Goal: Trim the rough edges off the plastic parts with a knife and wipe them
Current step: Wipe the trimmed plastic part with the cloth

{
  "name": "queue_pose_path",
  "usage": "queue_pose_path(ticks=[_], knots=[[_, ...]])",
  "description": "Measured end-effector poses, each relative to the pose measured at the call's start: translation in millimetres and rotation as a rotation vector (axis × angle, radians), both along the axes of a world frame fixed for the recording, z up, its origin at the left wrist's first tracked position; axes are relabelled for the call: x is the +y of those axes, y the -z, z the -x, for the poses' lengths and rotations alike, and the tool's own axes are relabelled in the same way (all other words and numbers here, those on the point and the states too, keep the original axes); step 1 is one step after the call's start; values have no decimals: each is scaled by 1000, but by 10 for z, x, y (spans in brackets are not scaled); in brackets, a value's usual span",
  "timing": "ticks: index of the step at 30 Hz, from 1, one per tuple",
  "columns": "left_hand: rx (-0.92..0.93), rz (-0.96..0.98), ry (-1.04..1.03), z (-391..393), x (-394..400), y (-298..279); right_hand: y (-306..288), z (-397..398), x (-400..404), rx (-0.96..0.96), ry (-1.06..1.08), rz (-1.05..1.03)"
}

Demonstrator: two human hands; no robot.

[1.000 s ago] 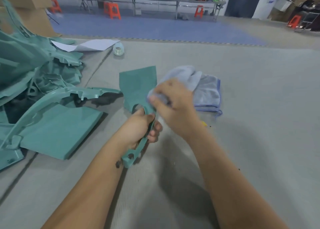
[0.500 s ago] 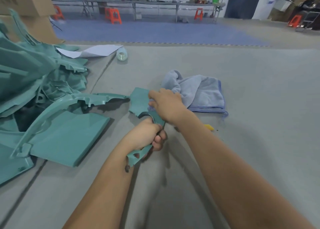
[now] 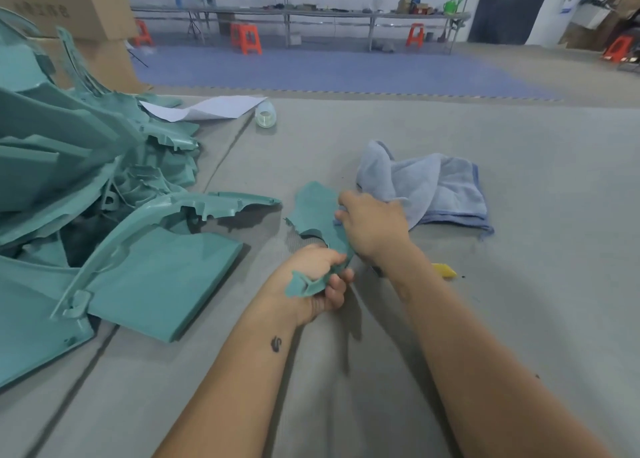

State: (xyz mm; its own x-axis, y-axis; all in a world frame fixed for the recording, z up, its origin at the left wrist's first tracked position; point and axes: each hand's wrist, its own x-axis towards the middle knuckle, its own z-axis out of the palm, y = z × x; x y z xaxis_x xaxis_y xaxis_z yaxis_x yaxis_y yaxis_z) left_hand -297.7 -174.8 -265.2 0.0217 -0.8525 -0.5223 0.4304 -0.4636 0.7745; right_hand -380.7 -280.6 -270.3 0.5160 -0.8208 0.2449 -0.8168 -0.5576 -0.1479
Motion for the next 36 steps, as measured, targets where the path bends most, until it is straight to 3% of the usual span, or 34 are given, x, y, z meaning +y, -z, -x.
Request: queue_pose_path(ticks=[4, 8, 12, 17, 23, 27, 29, 31, 33, 36], knots=[[-48, 12, 44, 49, 22, -20, -114, 42, 331, -140, -141, -294], [-173, 10, 40, 118, 30, -34, -205, 67, 433, -583, -276, -382], [-192, -21, 39, 153, 22, -36, -99, 5, 316, -386, -341, -354], [-286, 37, -2, 147, 33, 7, -41, -76, -66, -195, -250, -227], [-292, 45, -19, 109, 46, 46, 78, -133, -359, -357, 10, -114], [-77, 58, -64, 16, 80, 56, 109, -169, -426, -364, 145, -120], [110, 50, -93, -26, 82, 54, 67, -168, -401, -554, 146, -237], [214, 58, -127, -33, 70, 45, -36, -119, -346, -913, 209, -375], [183, 134, -176, -13, 41, 52, -160, -13, -263, -1284, 337, -425], [-16, 313, -201, 58, 25, 49, -293, 173, -84, -1557, 444, -498]])
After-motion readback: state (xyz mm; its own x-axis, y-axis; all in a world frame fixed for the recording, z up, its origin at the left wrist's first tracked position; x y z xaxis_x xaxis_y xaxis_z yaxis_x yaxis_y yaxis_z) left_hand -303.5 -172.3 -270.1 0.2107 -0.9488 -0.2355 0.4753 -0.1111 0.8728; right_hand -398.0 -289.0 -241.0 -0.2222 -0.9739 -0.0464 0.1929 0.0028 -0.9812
